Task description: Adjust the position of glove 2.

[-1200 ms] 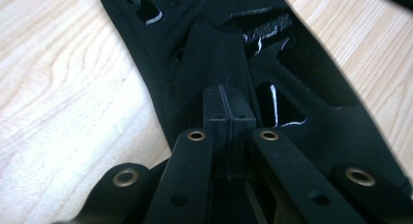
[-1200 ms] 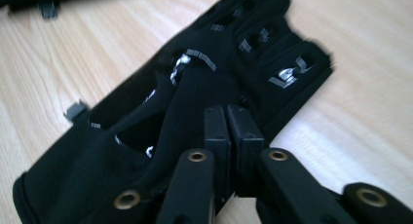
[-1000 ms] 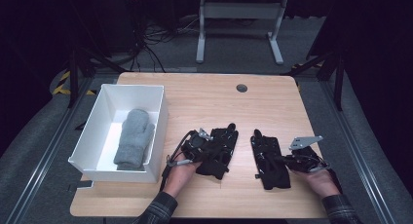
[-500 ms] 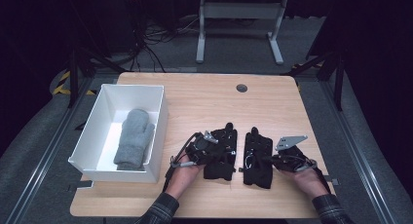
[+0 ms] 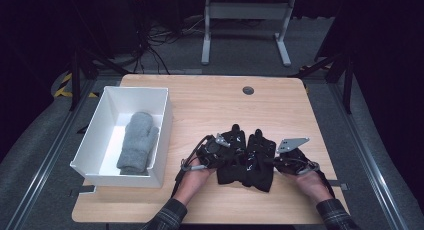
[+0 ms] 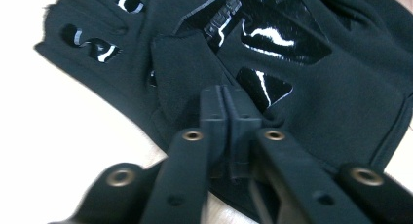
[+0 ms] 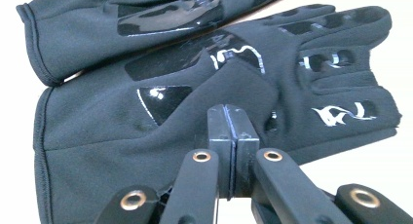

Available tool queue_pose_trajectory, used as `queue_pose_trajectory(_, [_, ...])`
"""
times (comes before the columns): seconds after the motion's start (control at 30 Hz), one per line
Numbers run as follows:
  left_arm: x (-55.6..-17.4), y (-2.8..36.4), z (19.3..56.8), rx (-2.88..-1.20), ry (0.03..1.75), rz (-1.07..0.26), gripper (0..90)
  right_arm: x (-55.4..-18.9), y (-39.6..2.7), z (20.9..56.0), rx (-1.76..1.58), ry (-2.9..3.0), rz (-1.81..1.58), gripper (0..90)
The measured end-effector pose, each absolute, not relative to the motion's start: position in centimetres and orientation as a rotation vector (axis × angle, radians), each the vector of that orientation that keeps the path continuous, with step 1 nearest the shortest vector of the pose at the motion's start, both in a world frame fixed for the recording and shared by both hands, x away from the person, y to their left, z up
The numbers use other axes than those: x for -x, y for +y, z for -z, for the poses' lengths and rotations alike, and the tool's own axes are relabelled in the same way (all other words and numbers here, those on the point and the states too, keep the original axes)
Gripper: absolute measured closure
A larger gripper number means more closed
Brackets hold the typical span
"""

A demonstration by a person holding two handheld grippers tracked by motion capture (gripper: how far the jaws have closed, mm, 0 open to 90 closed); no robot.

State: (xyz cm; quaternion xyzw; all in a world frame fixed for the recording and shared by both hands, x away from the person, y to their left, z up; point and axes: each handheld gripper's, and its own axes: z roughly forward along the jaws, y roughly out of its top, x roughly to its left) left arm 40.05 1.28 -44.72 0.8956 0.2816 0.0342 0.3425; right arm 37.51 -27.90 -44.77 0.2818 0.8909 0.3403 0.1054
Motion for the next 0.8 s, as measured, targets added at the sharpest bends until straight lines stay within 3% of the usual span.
queue_pose_trajectory(0.2, [-41.1,3.5,44.0,-2.235,0.846,-0.145,68.6,-37.2,-29.5,44.2,-0.867,2.587,-1.030,90.0])
queue_pose_trajectory(0.37, [-41.9,3.5,45.0,-2.224,0.890,-0.109,66.0,-37.2,-30.2,44.6,-0.892,2.588,-1.002,90.0])
queue_pose_trajectory(0.57, [-42.0,2.9,45.7,-2.255,0.884,-0.077,76.5,-37.4,-30.5,44.9,-0.911,2.593,-0.974,90.0])
queue_pose_trajectory(0.63, [-42.0,2.8,45.7,-2.250,0.889,-0.066,84.5,-37.6,-30.4,45.1,-0.914,2.600,-0.963,90.0])
queue_pose_trajectory(0.8, [-42.2,2.8,45.6,-2.234,0.908,-0.052,87.6,-37.6,-30.4,45.2,-0.912,2.603,-0.959,90.0])
